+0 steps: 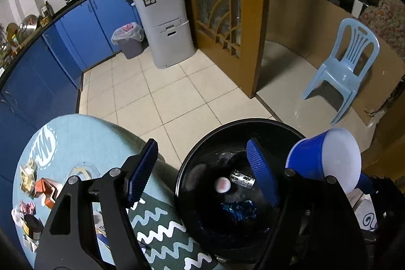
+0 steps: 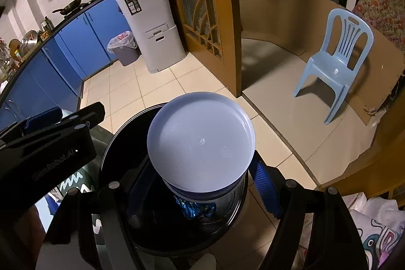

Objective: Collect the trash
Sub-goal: 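Open both tools to drop the cap and blue cup into the bin, then move both open tools back over the table toward the remaining trash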

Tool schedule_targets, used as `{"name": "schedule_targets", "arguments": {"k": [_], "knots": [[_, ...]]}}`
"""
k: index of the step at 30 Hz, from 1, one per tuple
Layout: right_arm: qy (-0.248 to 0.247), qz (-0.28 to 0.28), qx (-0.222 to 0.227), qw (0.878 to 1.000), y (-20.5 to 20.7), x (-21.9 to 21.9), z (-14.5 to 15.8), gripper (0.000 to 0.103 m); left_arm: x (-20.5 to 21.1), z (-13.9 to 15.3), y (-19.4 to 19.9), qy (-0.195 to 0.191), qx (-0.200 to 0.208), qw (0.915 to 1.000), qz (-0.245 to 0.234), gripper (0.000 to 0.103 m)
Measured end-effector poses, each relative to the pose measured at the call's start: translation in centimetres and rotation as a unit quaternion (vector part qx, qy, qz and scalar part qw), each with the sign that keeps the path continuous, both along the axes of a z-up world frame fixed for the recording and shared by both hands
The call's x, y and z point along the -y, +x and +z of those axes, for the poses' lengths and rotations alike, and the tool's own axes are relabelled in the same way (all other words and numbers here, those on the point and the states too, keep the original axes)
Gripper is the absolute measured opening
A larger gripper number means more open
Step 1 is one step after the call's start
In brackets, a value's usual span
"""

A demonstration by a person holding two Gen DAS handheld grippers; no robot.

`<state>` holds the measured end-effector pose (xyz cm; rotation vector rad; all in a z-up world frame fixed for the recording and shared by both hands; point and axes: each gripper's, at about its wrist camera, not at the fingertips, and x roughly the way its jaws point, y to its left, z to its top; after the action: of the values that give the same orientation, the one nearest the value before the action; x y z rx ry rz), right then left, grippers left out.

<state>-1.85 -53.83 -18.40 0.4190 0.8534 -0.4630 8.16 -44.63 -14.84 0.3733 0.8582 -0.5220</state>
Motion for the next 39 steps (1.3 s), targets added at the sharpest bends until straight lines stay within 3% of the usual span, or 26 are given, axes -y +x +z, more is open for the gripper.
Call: {"name": "schedule_targets", "arguments": {"k": [16,18,23,39], "knots": [[0.022,0.02,0.005,1.0,1.1,-1.4,-0.3,0.073,-3.4,0.9,1.1,-0.004,0.012,0.999,0.044,0.076],[0.037,0.026,0.003,0.999,1.4,-1.5,-0.6,0.073,-4.0,1.2,1.1,-0.006,0.016,0.9985,0.052,0.085],[0.043,0.043,0.008,0.998,1.9,-2.3,-0.6,0.093,-5.4,1.7,1.1,-0.013,0.024,0.9973,0.068,0.092],[0.041,0.064,0.001,0.997,2.2,-4.7,0.4,0.093,-9.5,2.0,0.8,-0.019,0.008,0.9935,0.112,0.099]]}}
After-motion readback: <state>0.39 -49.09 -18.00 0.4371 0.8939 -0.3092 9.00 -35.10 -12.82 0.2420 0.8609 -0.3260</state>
